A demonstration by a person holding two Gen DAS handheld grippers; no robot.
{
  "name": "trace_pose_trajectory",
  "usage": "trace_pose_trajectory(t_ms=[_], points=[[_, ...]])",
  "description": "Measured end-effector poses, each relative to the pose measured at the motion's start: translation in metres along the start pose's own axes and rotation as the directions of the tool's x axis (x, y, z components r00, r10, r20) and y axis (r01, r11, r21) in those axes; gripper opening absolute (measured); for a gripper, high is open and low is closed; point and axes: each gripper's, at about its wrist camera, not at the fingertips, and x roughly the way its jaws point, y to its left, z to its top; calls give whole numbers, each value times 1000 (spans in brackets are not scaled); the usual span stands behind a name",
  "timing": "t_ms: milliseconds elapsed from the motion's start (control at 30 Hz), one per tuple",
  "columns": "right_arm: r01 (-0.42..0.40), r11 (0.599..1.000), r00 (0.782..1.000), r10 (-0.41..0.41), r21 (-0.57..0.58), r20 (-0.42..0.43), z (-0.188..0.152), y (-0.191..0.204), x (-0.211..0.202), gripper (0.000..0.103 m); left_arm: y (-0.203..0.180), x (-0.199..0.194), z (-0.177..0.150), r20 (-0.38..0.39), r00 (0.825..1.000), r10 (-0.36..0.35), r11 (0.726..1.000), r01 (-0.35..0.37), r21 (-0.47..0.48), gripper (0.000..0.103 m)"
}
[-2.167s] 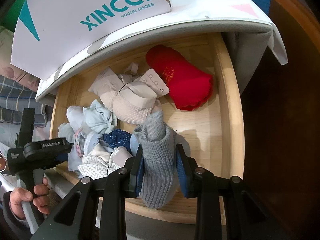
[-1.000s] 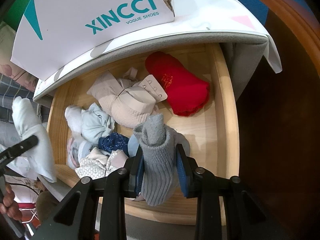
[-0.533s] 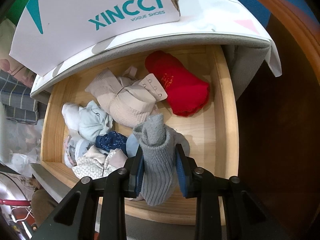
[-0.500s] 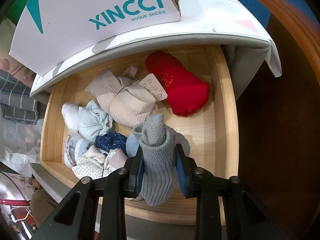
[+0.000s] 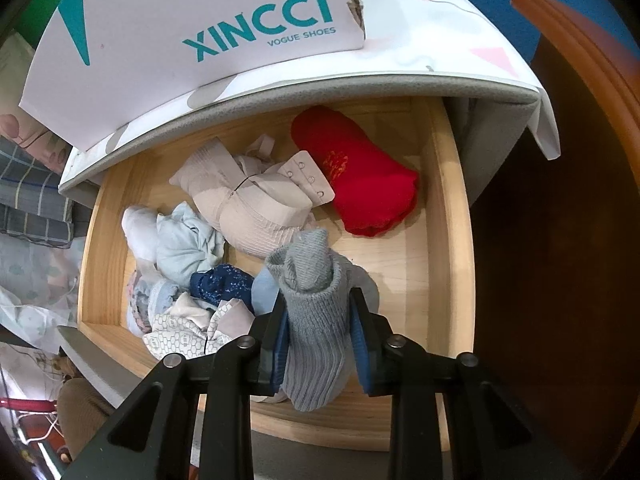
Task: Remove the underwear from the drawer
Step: 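Lift the light blue roll into the white box and open the left gripper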
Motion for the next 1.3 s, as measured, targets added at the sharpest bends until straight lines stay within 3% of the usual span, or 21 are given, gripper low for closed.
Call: trace_pose_trajectory(t_ms=[100,233,367,567,967,1300], points=[[2,1000,1000,-2,1,0,0,0,0,26,-10,25,17,5,1000,-4,1000,4,31,31],[-5,1000,1000,5,14,2,0,-2,-2,26,-23,76,26,-51,999,-14,997,17,69,31],[-13,1000,1000,13,12,4,0,-3,-1,26,-33,128,20,-131,991,10,994,4,105,31],[-37,999,999,37,31,-4,1,-8,1,26,-29,175,-10,-241,969,53,992,-24,120,31],[-35,999,999,35,19,-8,1,-6,0,26,-21,195,-41,-344,930,129,991,-107,83,32],[-26,1000,1000,26,15,-6,1,-6,-1,26,-30,188,-53,-392,896,208,978,-203,56,32]])
